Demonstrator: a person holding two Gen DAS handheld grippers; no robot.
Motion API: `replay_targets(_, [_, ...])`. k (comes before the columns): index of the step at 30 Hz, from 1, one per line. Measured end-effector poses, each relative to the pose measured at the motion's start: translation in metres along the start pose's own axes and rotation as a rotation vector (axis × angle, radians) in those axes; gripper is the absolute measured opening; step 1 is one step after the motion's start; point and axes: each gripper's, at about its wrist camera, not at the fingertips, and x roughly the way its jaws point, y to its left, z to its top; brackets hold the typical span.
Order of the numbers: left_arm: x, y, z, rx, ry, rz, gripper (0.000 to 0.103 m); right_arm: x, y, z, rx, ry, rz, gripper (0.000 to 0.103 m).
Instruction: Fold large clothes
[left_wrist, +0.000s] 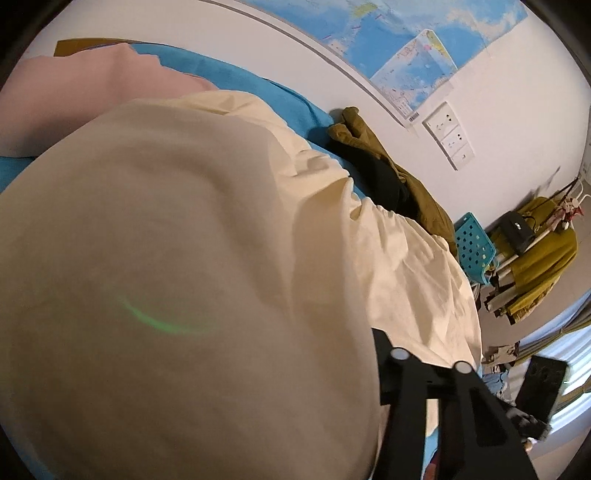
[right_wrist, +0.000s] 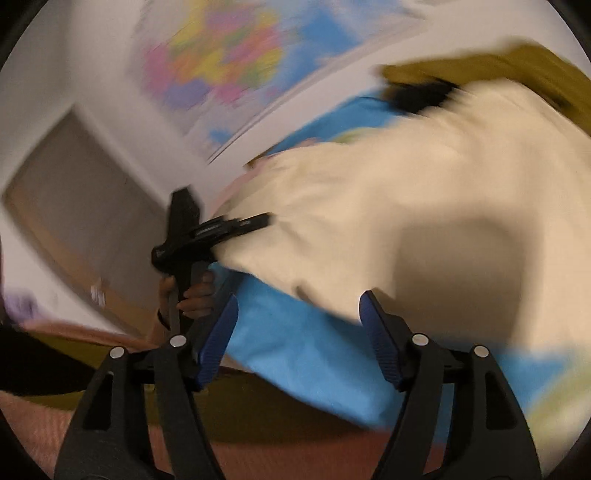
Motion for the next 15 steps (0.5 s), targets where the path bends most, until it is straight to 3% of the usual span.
replay_targets(6, [0.000, 0.001, 0.002, -0.004, 0.022, -0.025, 0.043, -0.021, -0.030, -0.014, 0.171, -0.055, -0.158, 0.071])
replay_targets(15, [0.000, 0.005, 0.000, -0.001, 0.038, -0.057, 0.043, 0.011, -0.022, 0.007, 0.147, -0.182, -0.352, 0.072])
